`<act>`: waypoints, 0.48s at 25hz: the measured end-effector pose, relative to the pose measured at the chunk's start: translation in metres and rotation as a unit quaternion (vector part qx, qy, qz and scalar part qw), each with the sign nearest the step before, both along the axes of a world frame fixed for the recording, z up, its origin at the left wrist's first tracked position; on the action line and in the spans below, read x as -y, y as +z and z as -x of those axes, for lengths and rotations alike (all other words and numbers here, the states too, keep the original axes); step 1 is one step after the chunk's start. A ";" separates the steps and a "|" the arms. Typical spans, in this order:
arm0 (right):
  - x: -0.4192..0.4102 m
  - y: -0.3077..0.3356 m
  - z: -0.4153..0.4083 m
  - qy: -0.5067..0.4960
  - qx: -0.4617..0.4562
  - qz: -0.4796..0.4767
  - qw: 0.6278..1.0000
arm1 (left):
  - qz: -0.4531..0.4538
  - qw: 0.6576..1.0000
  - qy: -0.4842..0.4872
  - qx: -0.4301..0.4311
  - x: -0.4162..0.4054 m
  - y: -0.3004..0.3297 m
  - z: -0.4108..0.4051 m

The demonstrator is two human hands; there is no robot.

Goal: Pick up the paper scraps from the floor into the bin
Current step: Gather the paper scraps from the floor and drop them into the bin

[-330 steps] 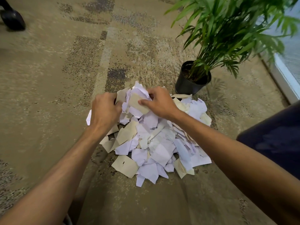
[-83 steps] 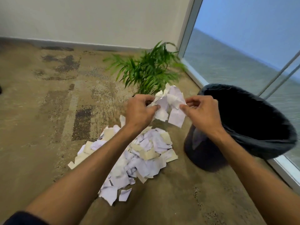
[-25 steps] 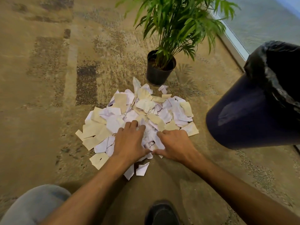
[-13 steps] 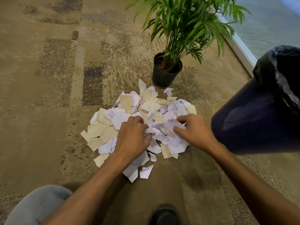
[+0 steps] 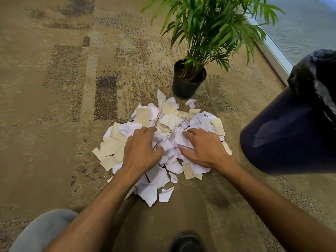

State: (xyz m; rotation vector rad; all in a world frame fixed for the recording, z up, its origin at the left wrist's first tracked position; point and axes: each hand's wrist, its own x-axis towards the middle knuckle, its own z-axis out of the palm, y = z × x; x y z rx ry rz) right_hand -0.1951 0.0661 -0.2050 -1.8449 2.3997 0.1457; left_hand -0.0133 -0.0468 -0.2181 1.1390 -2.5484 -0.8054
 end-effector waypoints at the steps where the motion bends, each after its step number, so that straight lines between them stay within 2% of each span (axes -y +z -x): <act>1: -0.001 -0.001 -0.001 0.009 -0.015 -0.016 1.000 | 0.008 1.000 -0.014 0.012 -0.003 0.001 0.001; 4: 0.000 -0.008 -0.002 0.037 -0.059 -0.040 0.997 | 0.080 0.990 -0.082 0.081 -0.016 0.000 0.006; 7: 0.001 -0.012 -0.003 0.026 -0.047 -0.001 0.999 | 0.126 0.974 -0.121 0.143 -0.024 -0.010 0.009; 9: 0.000 -0.009 -0.003 0.002 -0.021 0.032 0.999 | 0.130 0.973 -0.117 0.151 -0.021 -0.014 0.009; 12: -0.001 0.002 -0.001 -0.050 0.053 0.110 0.991 | 0.132 0.979 -0.102 0.120 -0.014 -0.015 0.008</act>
